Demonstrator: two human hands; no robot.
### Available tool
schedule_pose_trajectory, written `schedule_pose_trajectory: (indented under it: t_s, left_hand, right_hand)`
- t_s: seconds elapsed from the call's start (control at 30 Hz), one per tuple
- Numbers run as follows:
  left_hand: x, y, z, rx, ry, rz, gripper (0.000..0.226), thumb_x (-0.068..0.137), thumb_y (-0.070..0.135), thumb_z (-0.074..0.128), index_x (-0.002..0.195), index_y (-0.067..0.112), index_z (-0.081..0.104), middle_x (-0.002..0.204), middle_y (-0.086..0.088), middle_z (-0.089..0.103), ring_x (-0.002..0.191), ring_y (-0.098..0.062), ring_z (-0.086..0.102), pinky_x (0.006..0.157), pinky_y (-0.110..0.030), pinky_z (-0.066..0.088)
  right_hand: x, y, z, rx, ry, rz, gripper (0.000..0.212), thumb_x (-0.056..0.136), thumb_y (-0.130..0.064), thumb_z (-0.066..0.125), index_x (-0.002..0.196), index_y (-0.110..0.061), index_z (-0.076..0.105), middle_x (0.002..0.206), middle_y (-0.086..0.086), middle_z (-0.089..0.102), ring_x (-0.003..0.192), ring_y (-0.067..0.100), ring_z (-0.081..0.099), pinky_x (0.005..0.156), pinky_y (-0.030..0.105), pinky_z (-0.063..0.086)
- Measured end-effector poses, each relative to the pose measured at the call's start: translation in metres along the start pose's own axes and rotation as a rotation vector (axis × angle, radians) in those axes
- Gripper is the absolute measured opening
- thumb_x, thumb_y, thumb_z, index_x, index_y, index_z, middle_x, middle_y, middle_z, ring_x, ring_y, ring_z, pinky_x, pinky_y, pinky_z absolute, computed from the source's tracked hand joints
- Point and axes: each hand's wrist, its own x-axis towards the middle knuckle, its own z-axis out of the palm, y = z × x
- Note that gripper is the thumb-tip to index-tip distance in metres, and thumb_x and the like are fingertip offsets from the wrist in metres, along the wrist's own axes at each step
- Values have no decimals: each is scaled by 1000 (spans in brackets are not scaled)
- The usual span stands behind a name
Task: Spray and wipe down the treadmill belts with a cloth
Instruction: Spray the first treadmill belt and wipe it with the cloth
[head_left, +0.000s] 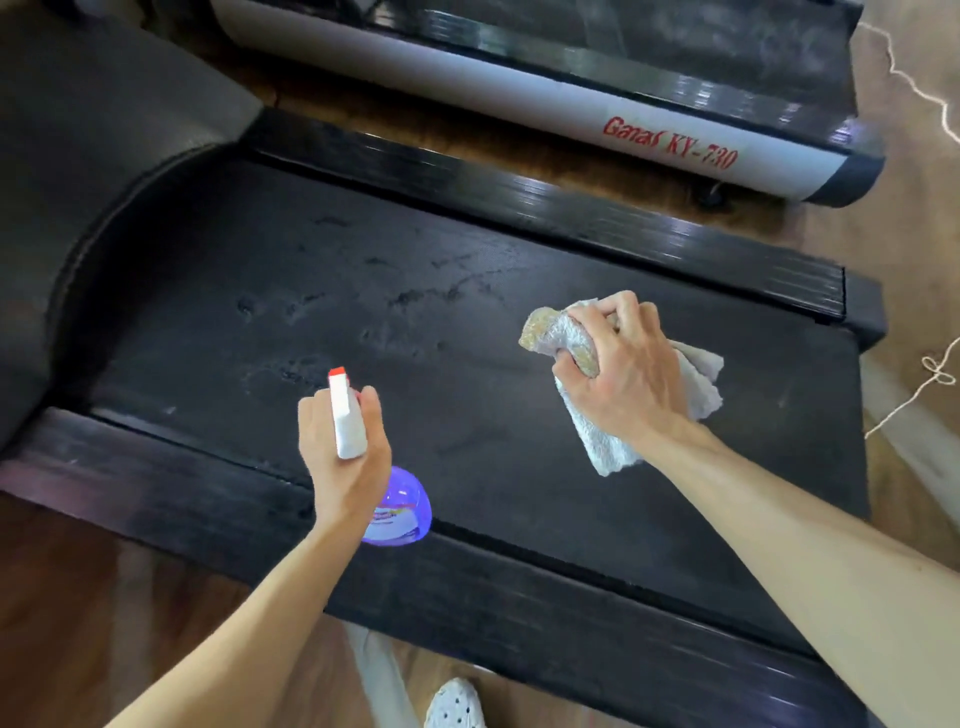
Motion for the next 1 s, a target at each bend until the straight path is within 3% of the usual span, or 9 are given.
schedule_pose_trajectory:
  t_s: [0.07, 0.13, 0.27, 0.3, 0.37, 0.43, 0.57, 0.87, 1.0]
  left_hand:
    - [24, -5, -16, 17, 79, 19, 28, 99, 44, 53, 74, 39, 42, 80, 23, 43, 83, -39, 56, 75, -62, 51]
    - [45, -9, -31, 32, 151, 32, 28, 100, 41, 52, 75, 34, 43, 82, 20, 39, 85, -34, 53, 78, -59, 50]
    - [75, -23, -56, 139, 226, 39, 31, 103, 36, 46, 86, 11, 52, 91, -7, 51, 90, -14, 42, 82, -33, 40]
    - [79, -25, -63, 158, 243, 33, 32, 103, 36, 45, 88, 9, 53, 93, -11, 53, 90, -11, 40, 83, -33, 40]
    - [85, -28, -76, 152, 299, 12, 33, 102, 40, 44, 88, 11, 53, 90, 0, 47, 93, -21, 49, 87, -44, 46]
    - [85, -29, -88, 144, 336, -4, 32, 101, 42, 44, 90, 13, 52, 86, 9, 40, 94, -30, 52, 87, -45, 47]
    - [79, -27, -106, 161, 382, 7, 30, 103, 33, 46, 93, 5, 54, 99, -18, 52, 83, -6, 34, 81, -22, 28]
    - [80, -36, -121, 206, 469, -3, 29, 103, 31, 49, 94, 4, 52, 104, -25, 53, 82, -2, 31, 82, -23, 28]
    - [91, -48, -118, 197, 501, -28, 31, 103, 37, 47, 92, 9, 51, 98, -11, 48, 93, -19, 44, 88, -29, 34]
  right_hand:
    - [8, -11, 7, -9, -9, -16, 43, 88, -46, 49, 118, -22, 67, 113, 2, 53, 96, 27, 49, 69, 31, 36]
    - [17, -21, 15, -1, -18, -17, 40, 88, -45, 52, 118, -22, 67, 112, 2, 53, 96, 28, 49, 70, 31, 36]
    - [26, -39, 28, 19, -41, -16, 41, 88, -45, 52, 119, -22, 66, 114, 2, 52, 99, 27, 48, 72, 33, 39]
    - [28, -44, 32, 25, -50, -25, 42, 88, -46, 51, 119, -22, 66, 114, 2, 51, 99, 27, 48, 73, 34, 41]
    - [29, -53, 36, 38, -65, -41, 42, 89, -46, 50, 119, -22, 66, 114, 2, 51, 99, 27, 48, 75, 35, 42]
    - [30, -62, 41, 56, -67, -53, 38, 89, -44, 54, 117, -21, 66, 113, 2, 51, 98, 28, 49, 75, 37, 45]
    - [31, -81, 46, 88, -45, -89, 34, 90, -42, 57, 116, -21, 65, 113, 3, 50, 96, 29, 50, 75, 42, 51]
    - [32, -105, 54, 117, -48, -165, 43, 88, -47, 49, 117, -20, 67, 111, 4, 53, 94, 28, 52, 71, 38, 49]
    - [40, -113, 67, 141, -56, -208, 43, 88, -47, 49, 115, -19, 68, 110, 5, 53, 93, 27, 50, 72, 39, 50]
